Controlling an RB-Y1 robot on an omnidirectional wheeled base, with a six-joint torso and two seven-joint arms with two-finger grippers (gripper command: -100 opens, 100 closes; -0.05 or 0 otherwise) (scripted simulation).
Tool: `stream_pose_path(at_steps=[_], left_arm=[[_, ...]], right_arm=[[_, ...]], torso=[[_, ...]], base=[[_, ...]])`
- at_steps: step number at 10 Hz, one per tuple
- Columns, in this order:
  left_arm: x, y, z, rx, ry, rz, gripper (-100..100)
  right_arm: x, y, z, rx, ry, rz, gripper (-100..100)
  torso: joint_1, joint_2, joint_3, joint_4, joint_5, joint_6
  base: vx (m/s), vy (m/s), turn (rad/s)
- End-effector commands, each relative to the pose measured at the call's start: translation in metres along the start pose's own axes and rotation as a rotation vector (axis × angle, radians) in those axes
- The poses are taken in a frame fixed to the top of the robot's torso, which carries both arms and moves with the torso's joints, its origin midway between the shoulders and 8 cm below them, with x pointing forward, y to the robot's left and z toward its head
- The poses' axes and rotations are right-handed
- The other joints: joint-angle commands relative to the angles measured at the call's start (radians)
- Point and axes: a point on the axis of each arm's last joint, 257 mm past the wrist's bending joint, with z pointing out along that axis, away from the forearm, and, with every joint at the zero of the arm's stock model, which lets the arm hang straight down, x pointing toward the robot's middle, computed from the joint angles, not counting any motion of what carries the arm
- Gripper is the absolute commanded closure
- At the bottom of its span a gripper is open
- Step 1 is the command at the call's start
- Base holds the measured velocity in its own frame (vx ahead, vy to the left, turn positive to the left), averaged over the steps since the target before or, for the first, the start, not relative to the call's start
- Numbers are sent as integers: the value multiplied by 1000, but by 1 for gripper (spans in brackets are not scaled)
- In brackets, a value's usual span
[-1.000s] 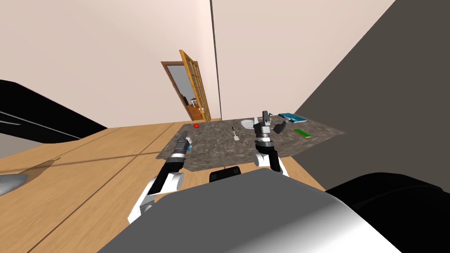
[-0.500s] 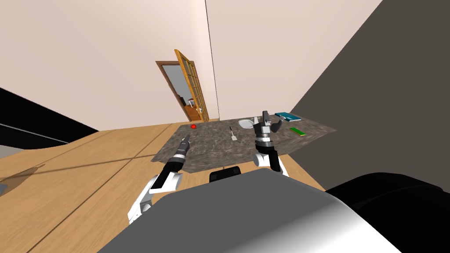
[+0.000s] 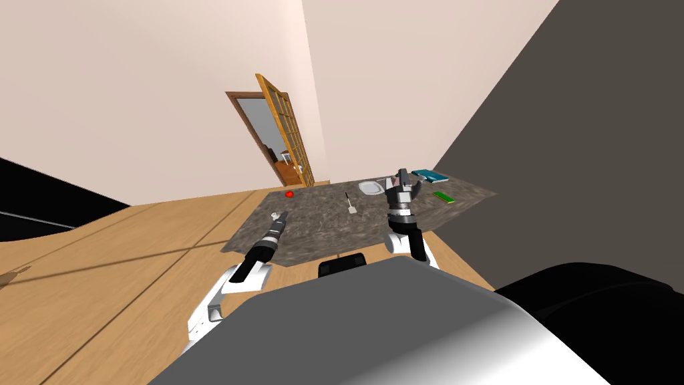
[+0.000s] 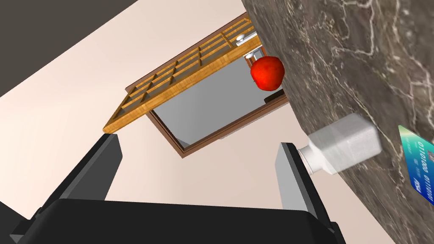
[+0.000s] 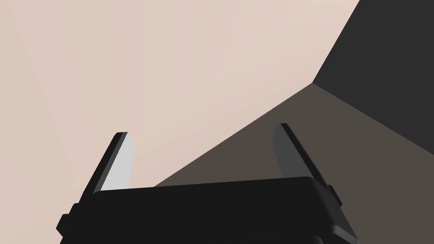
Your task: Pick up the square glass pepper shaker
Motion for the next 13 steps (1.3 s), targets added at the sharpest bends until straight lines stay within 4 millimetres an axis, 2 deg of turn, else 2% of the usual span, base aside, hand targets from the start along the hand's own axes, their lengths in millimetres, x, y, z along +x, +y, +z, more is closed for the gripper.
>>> stream_pose_path(at_steps=[1,2,3,7,8,13], left_arm=[[-6,27,2,-67,8,53,-100],[-13,44,2,-112,11,90,-100],[-13,44,2,-112,11,90,-100],[-50,106,0,-272,6,229,-100],[-51,108,-1,-274,6,229,-100],[-109,163,-11,-437,-28,373,-100]], right_arm=[[0,0,0,0,0,0,0],[0,0,0,0,0,0,0],[0,0,0,0,0,0,0],[0,0,0,0,0,0,0],[0,0,0,0,0,0,0],[0,0,0,0,0,0,0]], torso=[[0,0,0,0,0,0],[0,0,0,0,0,0],[-1,0,0,0,0,0],[0,0,0,0,0,0],[0,0,0,0,0,0],[0,0,0,0,0,0]], base=[[-2,-17,-121],[-2,-23,-143],[0,-14,-38],[2,-12,-123],[3,-8,-40],[4,-9,-117]])
